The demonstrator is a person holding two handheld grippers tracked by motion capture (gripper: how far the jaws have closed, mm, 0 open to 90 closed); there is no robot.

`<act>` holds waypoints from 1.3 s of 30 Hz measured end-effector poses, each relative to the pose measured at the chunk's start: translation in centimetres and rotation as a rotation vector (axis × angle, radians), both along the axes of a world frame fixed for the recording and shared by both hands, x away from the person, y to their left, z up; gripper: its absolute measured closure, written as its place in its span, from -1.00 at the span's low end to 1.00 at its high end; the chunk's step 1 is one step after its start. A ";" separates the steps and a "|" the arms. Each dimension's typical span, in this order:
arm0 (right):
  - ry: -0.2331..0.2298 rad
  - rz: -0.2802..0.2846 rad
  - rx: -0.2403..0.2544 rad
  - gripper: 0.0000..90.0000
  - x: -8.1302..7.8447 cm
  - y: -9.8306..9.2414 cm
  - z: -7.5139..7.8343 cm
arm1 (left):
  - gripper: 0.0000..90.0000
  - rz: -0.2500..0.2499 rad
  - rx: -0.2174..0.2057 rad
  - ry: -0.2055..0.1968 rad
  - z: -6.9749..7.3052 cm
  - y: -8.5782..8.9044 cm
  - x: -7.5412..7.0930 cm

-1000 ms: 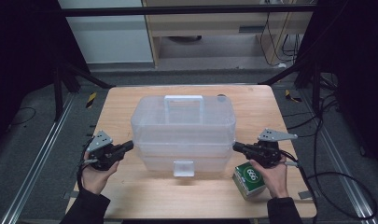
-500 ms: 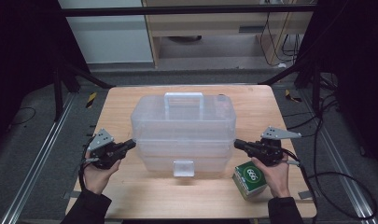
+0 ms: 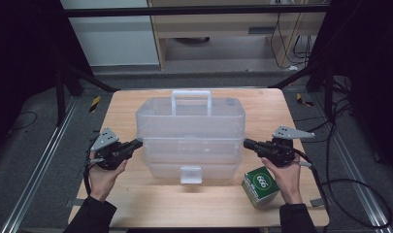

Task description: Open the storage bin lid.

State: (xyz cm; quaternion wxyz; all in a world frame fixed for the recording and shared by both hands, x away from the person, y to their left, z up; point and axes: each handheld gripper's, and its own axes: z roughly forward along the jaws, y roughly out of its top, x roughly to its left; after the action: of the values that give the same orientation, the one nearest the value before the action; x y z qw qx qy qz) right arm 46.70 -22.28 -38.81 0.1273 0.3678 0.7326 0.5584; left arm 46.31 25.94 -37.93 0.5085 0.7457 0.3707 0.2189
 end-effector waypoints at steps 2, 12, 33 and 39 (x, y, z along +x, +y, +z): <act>0.000 -0.002 0.003 1.00 0.1 0.0 0.2 | 0.99 0.002 0.000 -0.004 0.1 0.0 0.1; -0.010 -0.002 0.003 1.00 0.7 0.1 0.9 | 0.99 0.014 -0.006 -0.019 0.9 -0.1 0.6; -0.034 0.002 0.001 1.00 1.0 0.1 1.1 | 0.80 0.037 -0.008 -0.032 0.5 0.1 0.7; -0.030 0.005 -0.004 1.00 1.0 0.1 1.0 | 0.42 0.098 0.012 -0.058 -0.2 0.8 1.1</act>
State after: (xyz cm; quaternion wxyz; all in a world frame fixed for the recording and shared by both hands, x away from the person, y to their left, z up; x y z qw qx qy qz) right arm 47.72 -22.17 -37.81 0.1375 0.3572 0.7328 0.5626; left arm 47.36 26.76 -38.09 0.5033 0.7230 0.3904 0.2674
